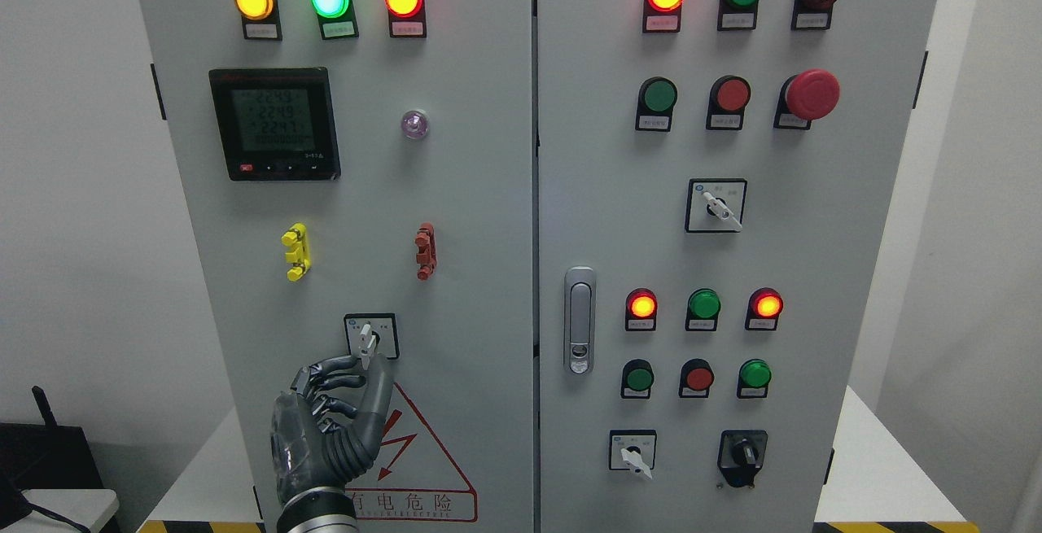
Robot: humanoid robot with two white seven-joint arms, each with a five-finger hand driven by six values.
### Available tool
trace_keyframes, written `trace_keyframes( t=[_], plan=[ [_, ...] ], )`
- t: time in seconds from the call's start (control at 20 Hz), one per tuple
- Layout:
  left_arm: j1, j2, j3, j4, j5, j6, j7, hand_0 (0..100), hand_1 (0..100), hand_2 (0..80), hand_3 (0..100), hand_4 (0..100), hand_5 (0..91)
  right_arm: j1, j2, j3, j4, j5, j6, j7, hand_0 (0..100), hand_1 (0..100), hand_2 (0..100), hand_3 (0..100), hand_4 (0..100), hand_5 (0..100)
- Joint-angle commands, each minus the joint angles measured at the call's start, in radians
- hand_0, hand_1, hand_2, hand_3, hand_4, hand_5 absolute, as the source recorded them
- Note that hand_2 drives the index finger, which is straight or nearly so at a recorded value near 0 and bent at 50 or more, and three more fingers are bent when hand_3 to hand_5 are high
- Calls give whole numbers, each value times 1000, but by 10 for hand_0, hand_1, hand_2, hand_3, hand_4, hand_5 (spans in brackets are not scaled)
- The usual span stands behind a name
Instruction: Turn on light switch 1
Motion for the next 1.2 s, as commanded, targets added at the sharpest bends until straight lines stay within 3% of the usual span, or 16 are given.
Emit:
trace_keyframes(
  t=[0.0, 1.15],
  plan=[
    [-25, -1, 2, 0, 1, 18, -6, 230, 538, 393, 582, 770, 855, 0, 0, 0, 0, -17, 1, 1, 120, 389, 0, 0, 0, 0],
    [-48, -1, -6, 0, 3, 98, -9, 244, 473, 420, 591, 775, 853, 0, 0, 0, 0, -18, 1, 1, 120, 389, 0, 0, 0, 0]
  ],
)
